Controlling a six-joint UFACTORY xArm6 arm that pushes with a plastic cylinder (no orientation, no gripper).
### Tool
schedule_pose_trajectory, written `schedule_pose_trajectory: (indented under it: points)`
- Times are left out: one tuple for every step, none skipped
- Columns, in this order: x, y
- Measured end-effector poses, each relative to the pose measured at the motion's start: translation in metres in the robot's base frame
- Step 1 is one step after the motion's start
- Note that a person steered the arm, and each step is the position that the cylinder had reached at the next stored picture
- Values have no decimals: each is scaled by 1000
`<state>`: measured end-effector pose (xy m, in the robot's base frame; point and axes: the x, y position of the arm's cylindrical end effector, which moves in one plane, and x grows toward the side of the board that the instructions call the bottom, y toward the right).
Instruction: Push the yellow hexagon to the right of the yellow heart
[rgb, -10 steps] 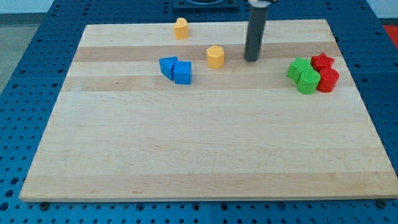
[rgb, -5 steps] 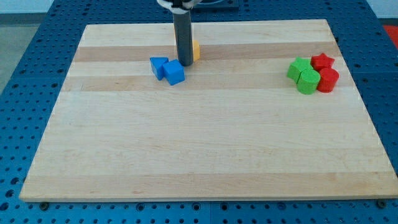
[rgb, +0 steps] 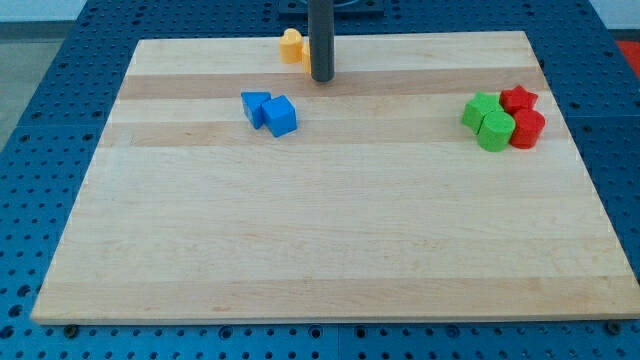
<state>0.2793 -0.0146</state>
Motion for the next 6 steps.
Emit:
schedule_pose_trajectory:
  points:
    - [-15,0]
    - [-28,0]
    - [-26,0]
    - [-30,-2]
    - [-24,-2]
    - [27,11]
